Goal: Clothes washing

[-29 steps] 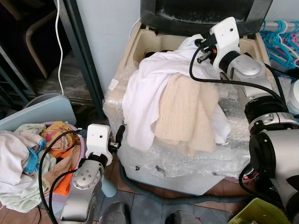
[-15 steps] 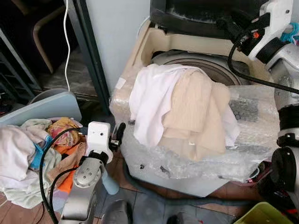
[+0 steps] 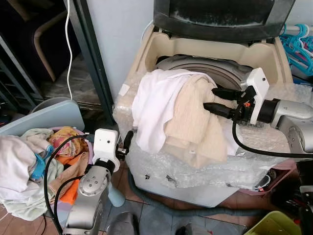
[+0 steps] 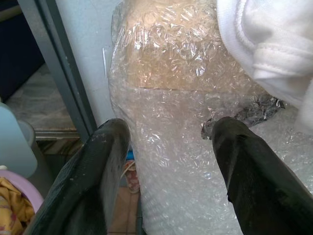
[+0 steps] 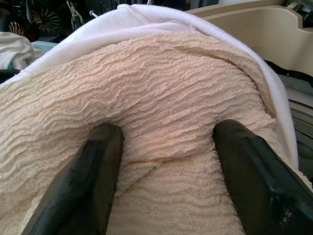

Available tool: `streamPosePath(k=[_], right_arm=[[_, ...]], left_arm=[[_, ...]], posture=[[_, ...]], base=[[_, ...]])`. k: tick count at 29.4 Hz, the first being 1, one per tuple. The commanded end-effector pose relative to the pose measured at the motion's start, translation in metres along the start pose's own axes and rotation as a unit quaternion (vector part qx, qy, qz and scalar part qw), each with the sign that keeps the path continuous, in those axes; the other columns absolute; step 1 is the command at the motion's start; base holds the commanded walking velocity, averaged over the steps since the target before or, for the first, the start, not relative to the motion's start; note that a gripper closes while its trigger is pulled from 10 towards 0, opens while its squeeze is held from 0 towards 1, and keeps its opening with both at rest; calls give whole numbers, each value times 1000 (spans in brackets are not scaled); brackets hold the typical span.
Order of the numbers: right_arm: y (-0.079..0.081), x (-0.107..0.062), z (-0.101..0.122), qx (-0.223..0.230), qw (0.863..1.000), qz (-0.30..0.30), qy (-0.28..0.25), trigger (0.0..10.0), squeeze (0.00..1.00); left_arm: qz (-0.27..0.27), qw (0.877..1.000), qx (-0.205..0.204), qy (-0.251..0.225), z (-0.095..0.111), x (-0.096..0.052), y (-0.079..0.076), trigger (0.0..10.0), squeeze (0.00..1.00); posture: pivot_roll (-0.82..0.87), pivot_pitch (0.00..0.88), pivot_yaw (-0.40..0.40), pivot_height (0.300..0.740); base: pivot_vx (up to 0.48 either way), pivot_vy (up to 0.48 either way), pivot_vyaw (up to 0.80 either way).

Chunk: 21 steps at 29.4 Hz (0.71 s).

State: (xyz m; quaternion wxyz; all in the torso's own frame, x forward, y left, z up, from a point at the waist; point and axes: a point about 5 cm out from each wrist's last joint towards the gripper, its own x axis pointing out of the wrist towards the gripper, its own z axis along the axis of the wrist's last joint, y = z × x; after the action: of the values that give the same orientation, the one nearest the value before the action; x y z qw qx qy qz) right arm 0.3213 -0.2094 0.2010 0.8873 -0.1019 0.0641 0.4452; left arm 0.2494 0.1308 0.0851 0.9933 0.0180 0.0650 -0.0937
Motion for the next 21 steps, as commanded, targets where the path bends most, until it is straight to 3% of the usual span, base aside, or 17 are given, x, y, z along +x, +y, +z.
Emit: streamPosePath(k=[1, 2, 3, 4, 5, 8, 9, 10, 11, 16, 17, 18, 21], right_arm=[[7, 6, -2, 1, 1000, 6, 3, 10000, 1000], [11, 10, -4, 8, 1000, 9, 1, 10000, 1000], [14, 13, -6, 11, 1000, 6, -2, 4392, 984], [14, 13, -6, 11, 1000, 6, -2, 4392, 984], [16, 14, -7, 13, 1000, 7, -1, 0, 0], [23, 15, -10, 24, 1000, 15, 2, 0, 0], [26, 15, -12, 27, 999, 15, 5, 5725, 0], [26, 14, -12, 26, 1000, 14, 6, 9608, 0], [24, 12, -11, 26, 1000, 10, 3, 10000, 0], [16, 4, -3, 38, 999, 6, -7, 10000, 0], [17, 4, -2, 39, 999, 7, -5, 6196, 0], [22, 7, -5, 33, 999, 14, 4, 0, 0], [29, 12, -9, 32, 999, 27, 8, 0, 0]], left_arm=[[1, 1000, 4, 1, 0, 0, 1, 10000, 0], [1, 1000, 4, 1, 0, 0, 0, 10000, 0], [0, 1000, 4, 1, 0, 1, 0, 10000, 0], [0, 1000, 4, 1, 0, 1, 0, 10000, 0], [0, 1000, 3, 1, 0, 1, -1, 10000, 0], [-1, 1000, 3, 1, 0, 1, -1, 10000, 0], [-1, 1000, 2, 1, 0, 1, -1, 10000, 0], [-1, 1000, 2, 1, 0, 1, -1, 10000, 0], [0, 1000, 1, 2, 0, 1, -2, 10000, 0], [-2, 1000, 0, 4, -1, 1, -2, 10000, 0], [-3, 1000, 0, 4, -1, 2, -2, 10000, 0], [-4, 1000, 0, 5, -2, 2, -3, 10000, 0], [-5, 1000, 0, 5, -2, 3, -4, 10000, 0]], posture=[[-12, 38, 31, 740], [-14, 37, 30, 740], [-14, 36, 29, 740], [-14, 36, 29, 740], [-15, 36, 28, 740], [-14, 35, 28, 740], [-14, 35, 29, 740], [-15, 37, 30, 740], [-15, 37, 30, 740], [-22, 37, 28, 740], [-26, 36, 27, 740], [-27, 37, 25, 740], [-25, 37, 25, 740]], base=[[0, 0, 0], [0, 0, 0], [0, 0, 0], [0, 0, 0], [0, 0, 0], [0, 0, 0], [0, 0, 0], [0, 0, 0], [0, 0, 0], [0, 0, 0], [0, 0, 0], [0, 0, 0], [0, 0, 0]])
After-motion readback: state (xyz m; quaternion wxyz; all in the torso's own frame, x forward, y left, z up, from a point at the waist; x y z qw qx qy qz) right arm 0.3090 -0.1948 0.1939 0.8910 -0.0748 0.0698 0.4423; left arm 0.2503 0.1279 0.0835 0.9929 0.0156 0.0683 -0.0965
